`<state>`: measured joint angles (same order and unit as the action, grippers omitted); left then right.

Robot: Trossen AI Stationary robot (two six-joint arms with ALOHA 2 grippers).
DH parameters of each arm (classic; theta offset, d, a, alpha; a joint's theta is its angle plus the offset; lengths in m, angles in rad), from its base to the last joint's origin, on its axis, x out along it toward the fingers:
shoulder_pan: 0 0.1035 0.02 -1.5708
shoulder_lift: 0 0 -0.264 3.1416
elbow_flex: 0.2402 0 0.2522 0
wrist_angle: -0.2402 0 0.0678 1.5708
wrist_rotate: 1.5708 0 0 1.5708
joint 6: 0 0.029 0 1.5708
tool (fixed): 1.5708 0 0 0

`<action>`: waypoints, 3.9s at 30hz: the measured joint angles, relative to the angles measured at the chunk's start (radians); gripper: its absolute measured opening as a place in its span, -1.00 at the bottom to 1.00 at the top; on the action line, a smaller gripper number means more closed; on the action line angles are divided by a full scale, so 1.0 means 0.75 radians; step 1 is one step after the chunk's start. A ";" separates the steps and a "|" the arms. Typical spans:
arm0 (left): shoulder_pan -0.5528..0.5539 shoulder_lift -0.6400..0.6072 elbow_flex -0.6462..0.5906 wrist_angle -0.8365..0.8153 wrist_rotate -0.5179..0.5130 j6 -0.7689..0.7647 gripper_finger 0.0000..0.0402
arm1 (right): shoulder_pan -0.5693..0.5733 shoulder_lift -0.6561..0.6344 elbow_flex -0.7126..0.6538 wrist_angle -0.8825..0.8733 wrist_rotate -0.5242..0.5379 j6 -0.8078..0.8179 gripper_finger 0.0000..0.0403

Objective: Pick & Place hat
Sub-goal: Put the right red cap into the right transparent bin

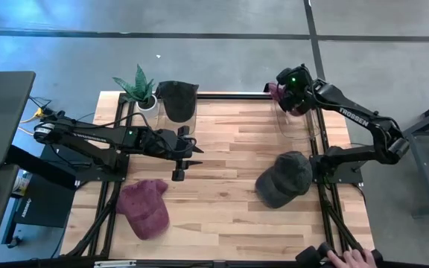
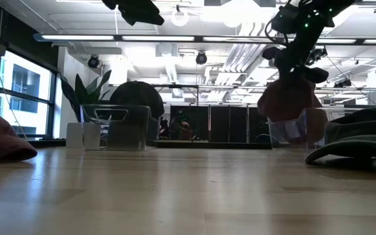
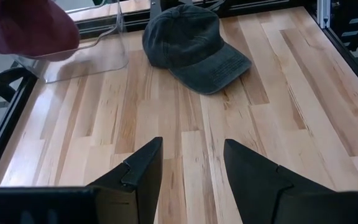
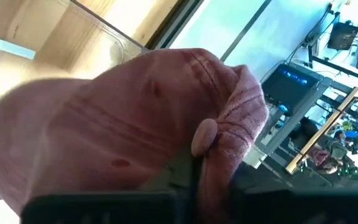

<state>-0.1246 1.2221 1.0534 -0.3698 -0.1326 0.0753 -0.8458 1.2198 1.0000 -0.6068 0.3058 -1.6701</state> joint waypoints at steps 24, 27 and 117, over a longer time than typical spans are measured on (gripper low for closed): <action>0.000 0.016 0.001 -0.021 0.014 0.008 -0.18 | 0.289 -0.001 0.002 -0.022 0.129 0.840 -0.89; 0.000 0.016 0.001 -0.020 0.014 0.008 -0.18 | 0.280 -0.004 0.029 -0.084 -0.016 0.924 -0.95; 0.655 1.386 1.153 0.851 0.321 0.145 -1.00 | 0.126 -0.268 0.047 -0.458 -0.459 1.483 0.02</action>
<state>0.3670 2.2619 1.9179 0.2684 0.1080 0.1839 -0.7516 1.0191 1.0350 -0.9503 -0.0388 -0.5575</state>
